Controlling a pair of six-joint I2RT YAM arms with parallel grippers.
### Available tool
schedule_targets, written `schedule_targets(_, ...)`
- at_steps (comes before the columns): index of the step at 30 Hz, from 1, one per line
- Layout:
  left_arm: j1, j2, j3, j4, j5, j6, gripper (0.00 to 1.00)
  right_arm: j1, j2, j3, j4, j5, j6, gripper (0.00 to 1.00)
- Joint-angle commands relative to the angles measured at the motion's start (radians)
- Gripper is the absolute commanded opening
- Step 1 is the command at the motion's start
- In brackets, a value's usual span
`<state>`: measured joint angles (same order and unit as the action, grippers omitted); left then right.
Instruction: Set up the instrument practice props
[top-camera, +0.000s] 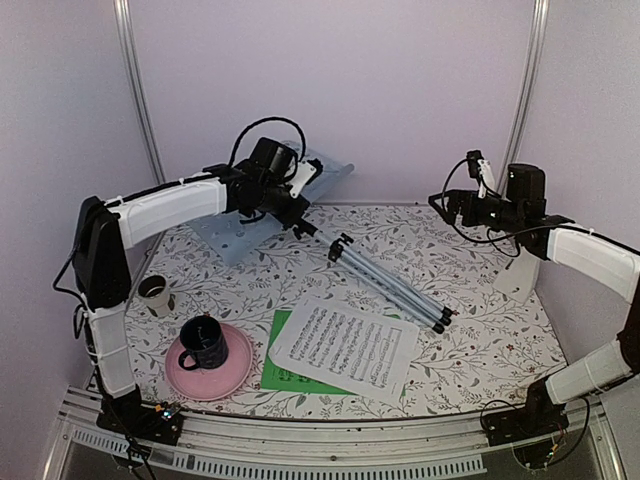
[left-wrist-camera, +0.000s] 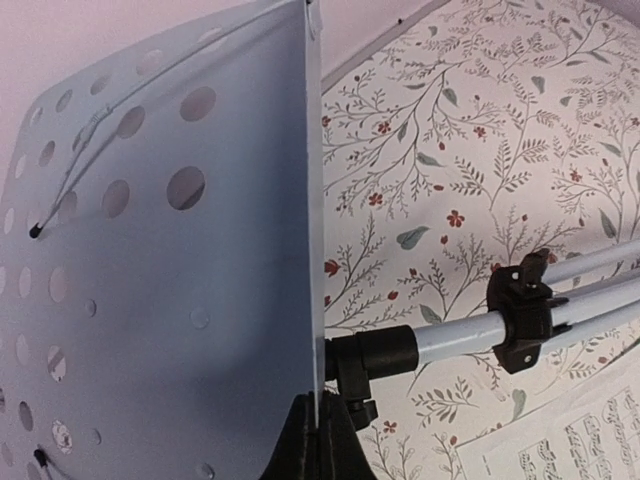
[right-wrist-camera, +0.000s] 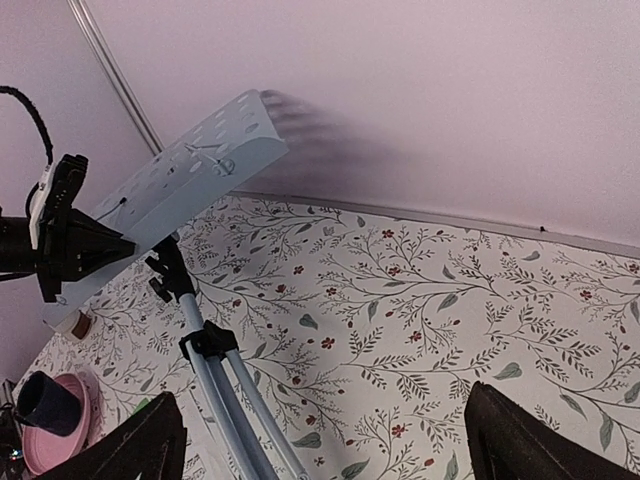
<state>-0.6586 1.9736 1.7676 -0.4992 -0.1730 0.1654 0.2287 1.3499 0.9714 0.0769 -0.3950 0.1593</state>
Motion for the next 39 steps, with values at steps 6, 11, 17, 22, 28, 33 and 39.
schedule_targets(6, -0.156, -0.212, 0.001, 0.555, -0.149, 0.447, 0.0, -0.002, -0.065, -0.001, 0.047, -0.137, -0.027, 1.0)
schedule_targets(11, -0.198, -0.247, -0.001, 0.695, -0.108, 0.597, 0.0, -0.002, -0.107, -0.013, 0.086, -0.158, -0.029, 0.98)
schedule_targets(17, -0.219, -0.299, -0.051, 0.885, 0.015, 0.717, 0.0, -0.019, -0.132, -0.027, 0.188, -0.262, 0.017, 0.89)
schedule_targets(22, -0.22, -0.319, -0.07, 1.005, 0.118, 0.761, 0.0, -0.086, -0.168, -0.089, 0.351, -0.379, 0.106, 0.86)
schedule_targets(28, -0.217, -0.335, -0.091, 1.101, 0.262, 0.774, 0.0, -0.17, -0.156, -0.134, 0.475, -0.464, 0.196, 0.86)
schedule_targets(33, -0.208, -0.335, -0.08, 1.141, 0.401, 0.765, 0.0, -0.172, -0.028, -0.02, 0.497, -0.67, 0.203, 0.86)
schedule_targets(39, -0.197, -0.344, -0.082, 1.173, 0.544, 0.751, 0.0, -0.174, 0.1, 0.158, 0.499, -0.901, 0.242, 0.84)
